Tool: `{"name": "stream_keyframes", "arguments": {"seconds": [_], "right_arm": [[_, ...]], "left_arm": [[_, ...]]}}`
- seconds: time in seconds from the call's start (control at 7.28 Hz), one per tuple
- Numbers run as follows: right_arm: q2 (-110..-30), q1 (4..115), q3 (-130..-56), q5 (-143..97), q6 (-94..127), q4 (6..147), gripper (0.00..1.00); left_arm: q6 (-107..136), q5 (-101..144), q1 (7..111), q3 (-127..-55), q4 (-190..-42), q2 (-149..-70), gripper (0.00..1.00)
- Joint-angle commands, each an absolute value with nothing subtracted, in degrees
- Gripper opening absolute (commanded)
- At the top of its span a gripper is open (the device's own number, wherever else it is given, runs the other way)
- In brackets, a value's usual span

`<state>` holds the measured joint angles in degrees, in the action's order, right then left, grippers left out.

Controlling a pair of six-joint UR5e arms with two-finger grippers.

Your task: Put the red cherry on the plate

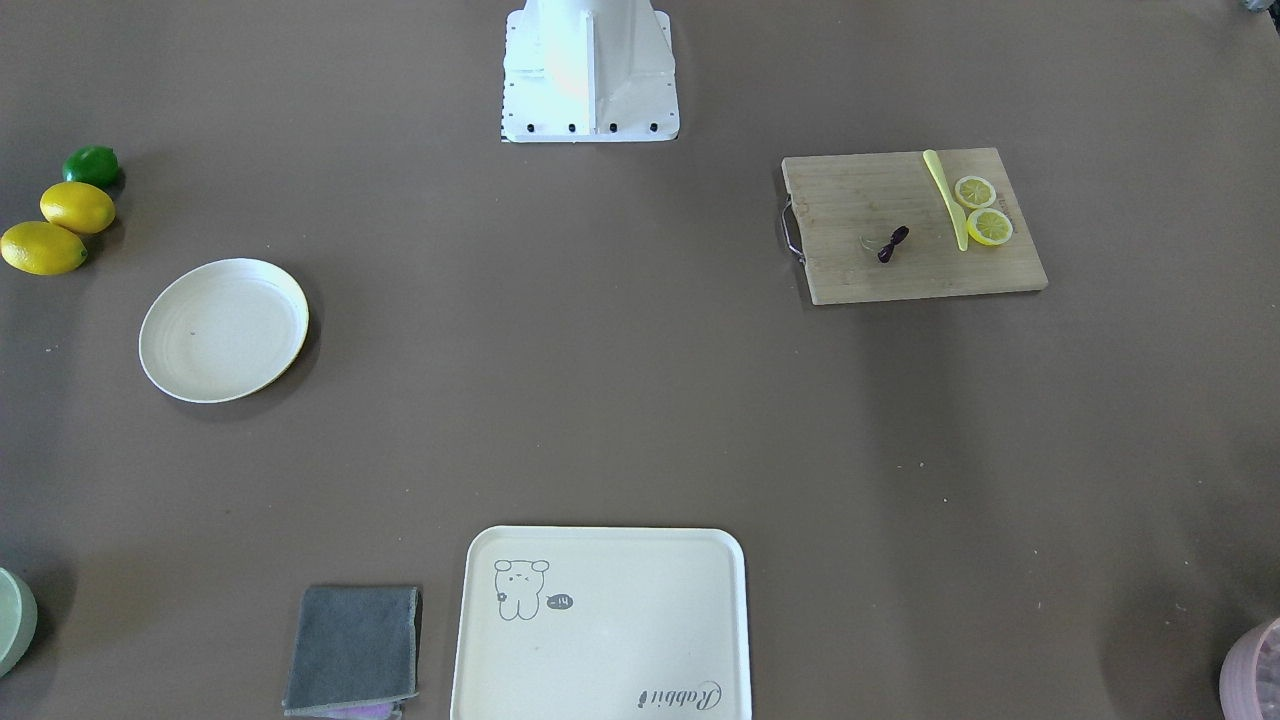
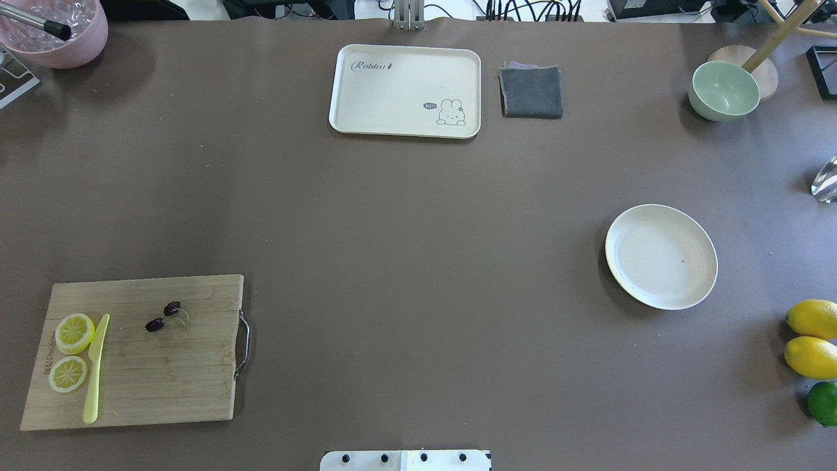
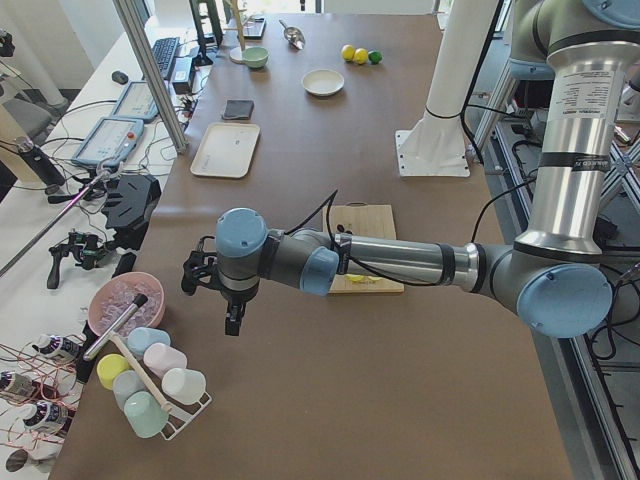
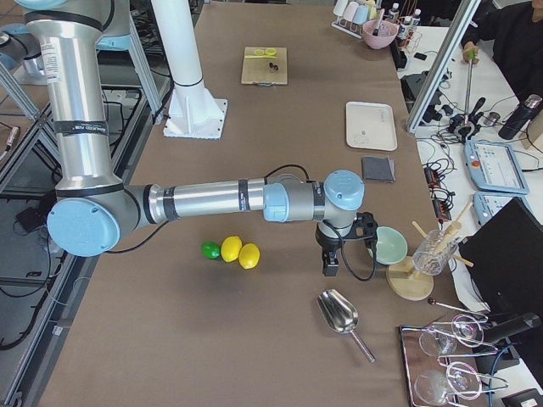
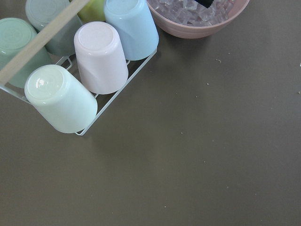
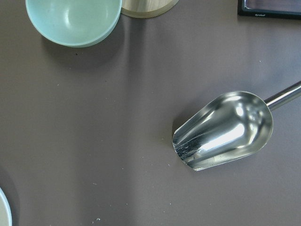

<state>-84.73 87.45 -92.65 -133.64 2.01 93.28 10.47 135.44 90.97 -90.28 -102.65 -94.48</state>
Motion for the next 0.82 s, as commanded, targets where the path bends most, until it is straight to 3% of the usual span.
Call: {"name": "stream_keyframes", "arguments": {"seconds": [0.0, 0.69], "right_arm": [[-84.64, 87.45, -92.55, -133.59, 2.02, 93.25, 1.0], [-84.2, 87.45, -92.64, -133.68, 2.02, 93.25, 1.0]], "left_arm": [[10.46, 135.44, 90.97, -90.26, -102.66, -94.4, 0.98], [10.63, 135.35, 90.97, -90.35, -102.66, -94.48, 0.98]]}}
